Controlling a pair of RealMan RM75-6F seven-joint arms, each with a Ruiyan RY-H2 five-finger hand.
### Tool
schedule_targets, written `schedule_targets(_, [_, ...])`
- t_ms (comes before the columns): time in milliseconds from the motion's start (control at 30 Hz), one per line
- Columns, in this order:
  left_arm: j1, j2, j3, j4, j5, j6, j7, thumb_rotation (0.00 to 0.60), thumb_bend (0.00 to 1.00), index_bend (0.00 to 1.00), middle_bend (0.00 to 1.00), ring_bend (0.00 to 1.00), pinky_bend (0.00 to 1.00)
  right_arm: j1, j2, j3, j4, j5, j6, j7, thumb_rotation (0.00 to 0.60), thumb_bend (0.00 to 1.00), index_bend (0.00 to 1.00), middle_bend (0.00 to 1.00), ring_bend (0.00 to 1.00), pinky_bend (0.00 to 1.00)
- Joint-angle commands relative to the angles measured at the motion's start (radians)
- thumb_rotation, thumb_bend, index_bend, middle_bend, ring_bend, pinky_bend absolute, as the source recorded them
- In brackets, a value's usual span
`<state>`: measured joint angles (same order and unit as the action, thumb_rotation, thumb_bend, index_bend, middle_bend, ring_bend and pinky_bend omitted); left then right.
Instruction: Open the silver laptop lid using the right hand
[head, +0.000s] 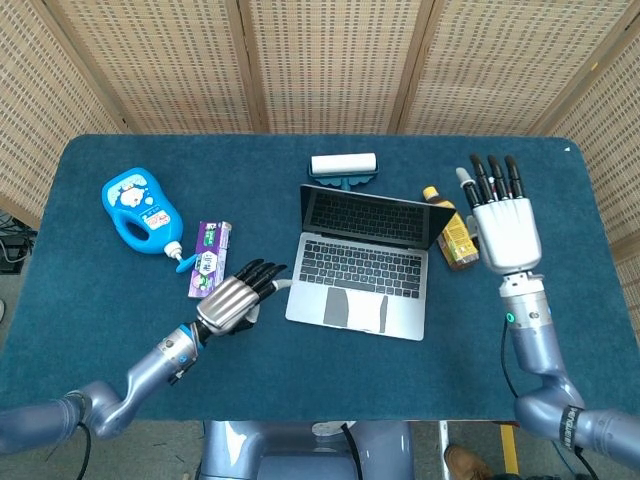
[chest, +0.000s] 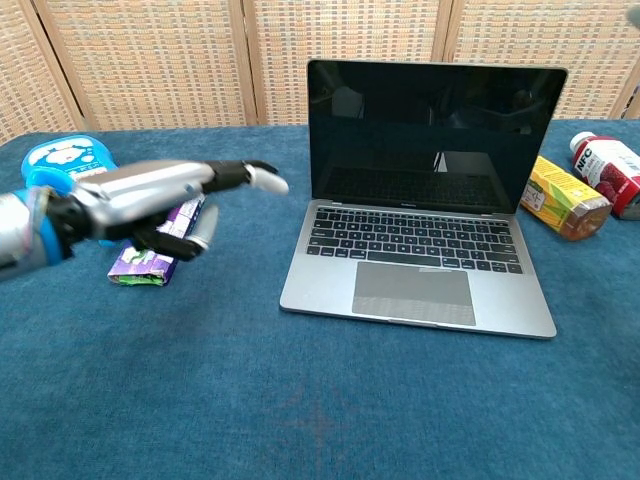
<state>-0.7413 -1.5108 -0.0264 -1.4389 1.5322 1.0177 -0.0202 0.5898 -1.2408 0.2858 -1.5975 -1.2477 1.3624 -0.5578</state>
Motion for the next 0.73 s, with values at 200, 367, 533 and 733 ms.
schedule_targets(200, [0.199,0.236,0.019,-0.251,-0.101,0.223,0.149,0.6,0.0,0.0,0.0,0.0,0.0,-0.151,0.063,-0.08,-0.014,-0.09,0.112,0.215,0.6,0.1,0.13,0.08,0.05,0.02])
schedule_targets(367, [0.349,0.282,0.038,-0.324,-0.137,0.418,0.192,0.6,0.0,0.0,0.0,0.0,0.0,-0.227,0.085,-0.128,-0.031,-0.11,0.139,0.316,0.6,0.0,0.05,0.01,0.0,0.0])
schedule_targets(533, [0.444,0.334,0.055,-0.398,-0.181,0.507,0.214,0.6,0.0,0.0,0.0,0.0,0.0,-0.303,0.084,-0.178,-0.04,-0.147,0.202,0.341,0.6,0.0,0.01,0.0,0.0,0.0])
schedule_targets(733, [0.525,0.443,0.079,-0.47,-0.167,0.563,0.19,0.6,0.0,0.0,0.0,0.0,0.0,-0.416,0.055,-0.244,-0.009,-0.211,0.308,0.39,0.6,0.0,0.01,0.0,0.0,0.0])
